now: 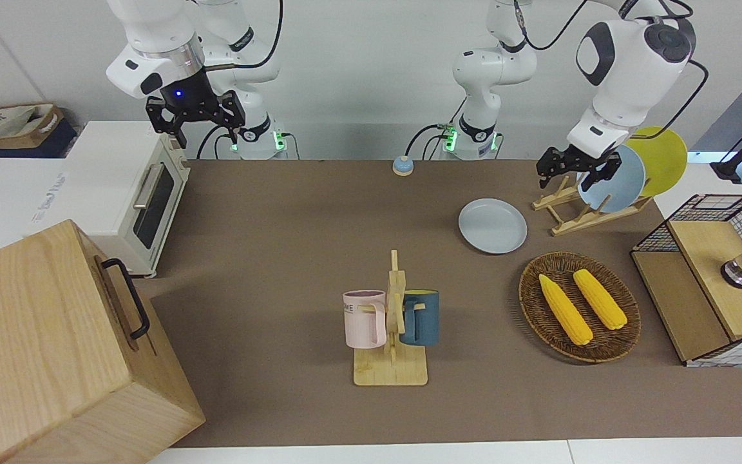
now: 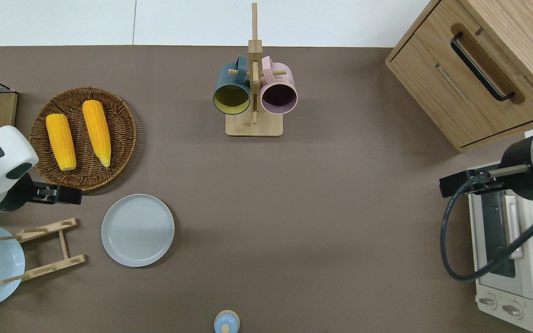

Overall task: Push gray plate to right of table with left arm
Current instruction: 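Move the left gripper down to the edge of the gray plate nearest it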

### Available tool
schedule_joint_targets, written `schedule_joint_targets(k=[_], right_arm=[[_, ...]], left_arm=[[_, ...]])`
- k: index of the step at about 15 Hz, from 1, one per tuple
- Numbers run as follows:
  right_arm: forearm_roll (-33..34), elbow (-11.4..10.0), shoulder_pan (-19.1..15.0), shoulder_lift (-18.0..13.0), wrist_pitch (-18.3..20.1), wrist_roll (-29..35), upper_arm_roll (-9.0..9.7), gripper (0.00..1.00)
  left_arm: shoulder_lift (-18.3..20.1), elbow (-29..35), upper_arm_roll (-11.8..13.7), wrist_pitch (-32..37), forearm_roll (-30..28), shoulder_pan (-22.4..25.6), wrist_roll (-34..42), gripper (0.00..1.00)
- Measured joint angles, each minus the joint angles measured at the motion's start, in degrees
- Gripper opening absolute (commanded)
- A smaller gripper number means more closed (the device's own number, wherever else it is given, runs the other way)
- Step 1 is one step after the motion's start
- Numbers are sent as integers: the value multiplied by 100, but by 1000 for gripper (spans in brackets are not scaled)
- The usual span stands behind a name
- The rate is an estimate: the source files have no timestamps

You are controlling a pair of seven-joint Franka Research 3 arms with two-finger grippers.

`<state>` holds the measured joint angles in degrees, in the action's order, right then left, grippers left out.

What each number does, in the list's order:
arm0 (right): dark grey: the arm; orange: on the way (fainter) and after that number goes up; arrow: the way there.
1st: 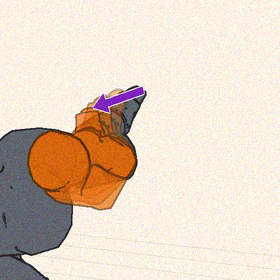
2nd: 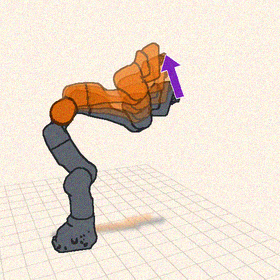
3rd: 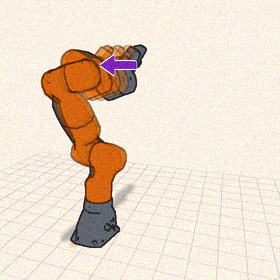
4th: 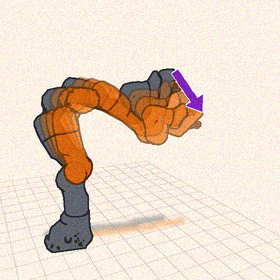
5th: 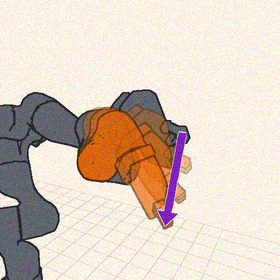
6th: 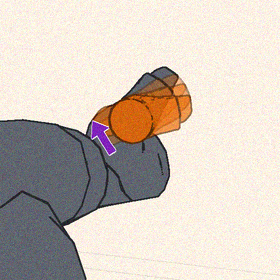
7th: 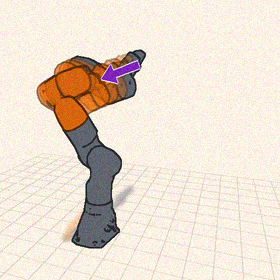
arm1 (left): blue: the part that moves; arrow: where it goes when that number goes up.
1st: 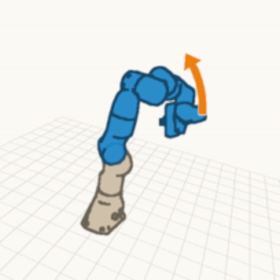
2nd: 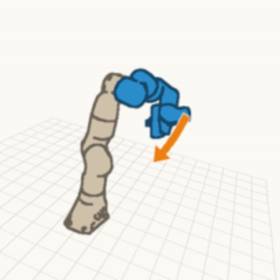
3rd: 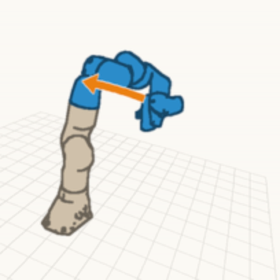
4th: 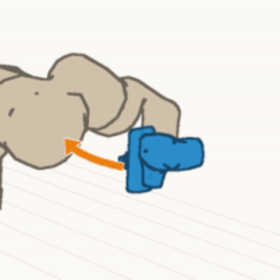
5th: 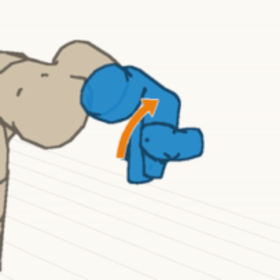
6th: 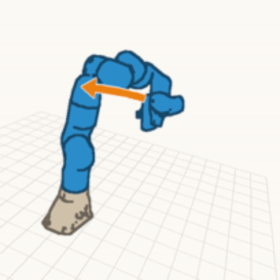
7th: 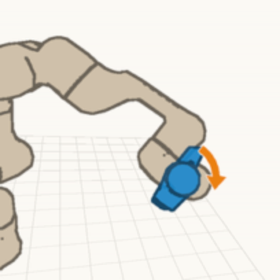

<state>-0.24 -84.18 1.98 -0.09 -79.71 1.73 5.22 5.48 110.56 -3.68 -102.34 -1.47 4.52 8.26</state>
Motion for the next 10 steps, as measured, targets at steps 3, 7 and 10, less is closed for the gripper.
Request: schedule_joint_targets(k=[3, 7, 10], right_arm=[[0, 0, 0, 0, 0, 0, 0, 983], [0, 0, 0, 0, 0, 0, 0, 983], [0, 0, 0, 0, 0, 0, 0, 983]], left_arm=[[44, 702, 218, -646, -1, -130, -1, 993], [73, 1576, 377, -1569, -2, -217, -13, 991], [79, 2276, 415, -2405, -3, -272, -160, 991]])
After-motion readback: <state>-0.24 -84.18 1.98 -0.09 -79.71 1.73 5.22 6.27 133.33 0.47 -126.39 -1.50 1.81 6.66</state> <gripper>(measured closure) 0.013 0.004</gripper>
